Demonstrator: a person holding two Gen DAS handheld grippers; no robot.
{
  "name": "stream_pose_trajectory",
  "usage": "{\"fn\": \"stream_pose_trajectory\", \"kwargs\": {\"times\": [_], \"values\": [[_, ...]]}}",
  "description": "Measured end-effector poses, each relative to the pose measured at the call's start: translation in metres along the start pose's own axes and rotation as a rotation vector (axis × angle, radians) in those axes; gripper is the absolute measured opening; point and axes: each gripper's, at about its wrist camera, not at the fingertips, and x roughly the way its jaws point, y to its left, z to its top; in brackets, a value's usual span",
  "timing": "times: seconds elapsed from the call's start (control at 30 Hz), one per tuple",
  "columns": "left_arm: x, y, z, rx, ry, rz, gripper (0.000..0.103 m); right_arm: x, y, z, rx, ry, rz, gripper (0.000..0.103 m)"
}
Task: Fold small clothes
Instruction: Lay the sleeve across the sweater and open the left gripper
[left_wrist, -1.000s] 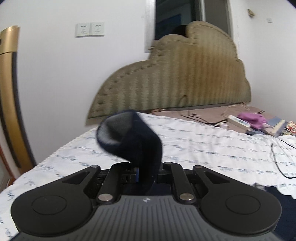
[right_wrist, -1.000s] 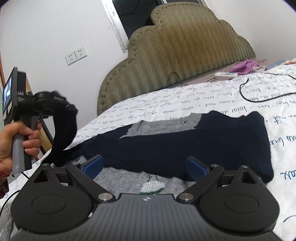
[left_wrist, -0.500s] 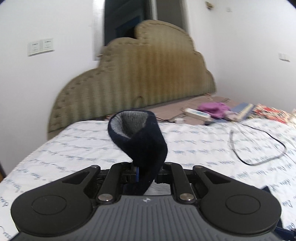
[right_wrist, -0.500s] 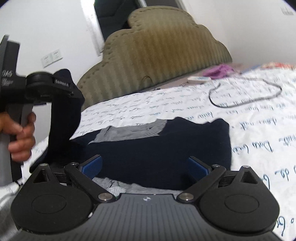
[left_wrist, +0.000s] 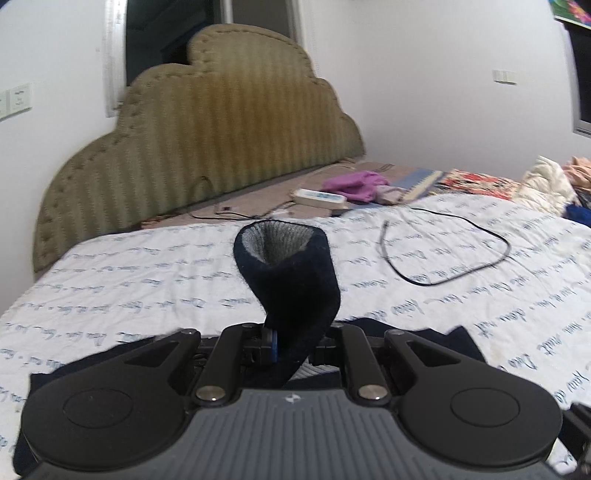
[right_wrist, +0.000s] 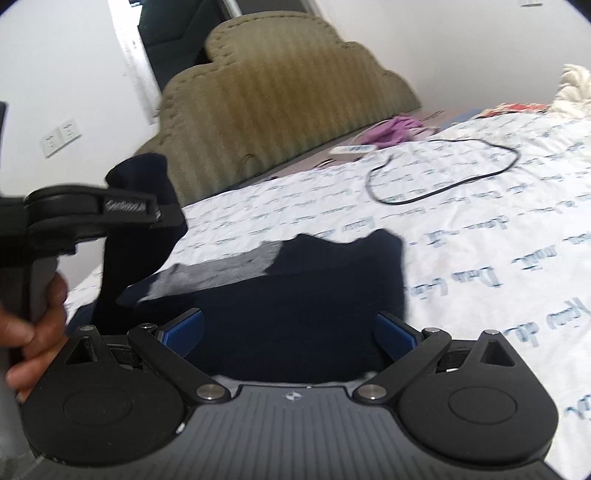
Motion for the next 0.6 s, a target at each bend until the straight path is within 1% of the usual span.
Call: {"fn": "stream_pose_trajectory", "kwargs": {"times": [0.13,0.23,0.37,0.47,0.53,0.57,0.6], "values": [[0.005,-0.012,-0.008,0.027,0.038,-0.04,0.014,-0.004,-0.011,0.003,0.036,-0.03,-0.054,0.1],[0.01,-0.017,-0.015,0.032,0.081,-0.062,0.014,-0.008,-0.021,0.005,0.081,-0.071,-0.086,0.1],[0.016,-0.023,-0.021,0.03,0.123,-0.086,0.014,-0.014,-0.038,0.007,0.159,-0.119,-0.108,0.101],[0.022,-0.033,-0.026,0.049,0.168,-0.116,0.015,-0.014,-0.045,0.007,0.188,-0.125,-0.115,0.101],[0.027,-0.039,-0.03,0.056,0.213,-0.147,0.025,-0.013,-0.047,0.007,0.198,-0.125,-0.117,0.101],[0.03,-0.039,-0.032,0.043,0.231,-0.165,0.041,-0.013,-0.049,0.006,0.209,-0.128,-0.123,0.102],[0.031,-0.039,-0.033,0.034,0.241,-0.181,0.065,-0.014,-0.05,0.006,0.217,-0.13,-0.121,0.102]]}}
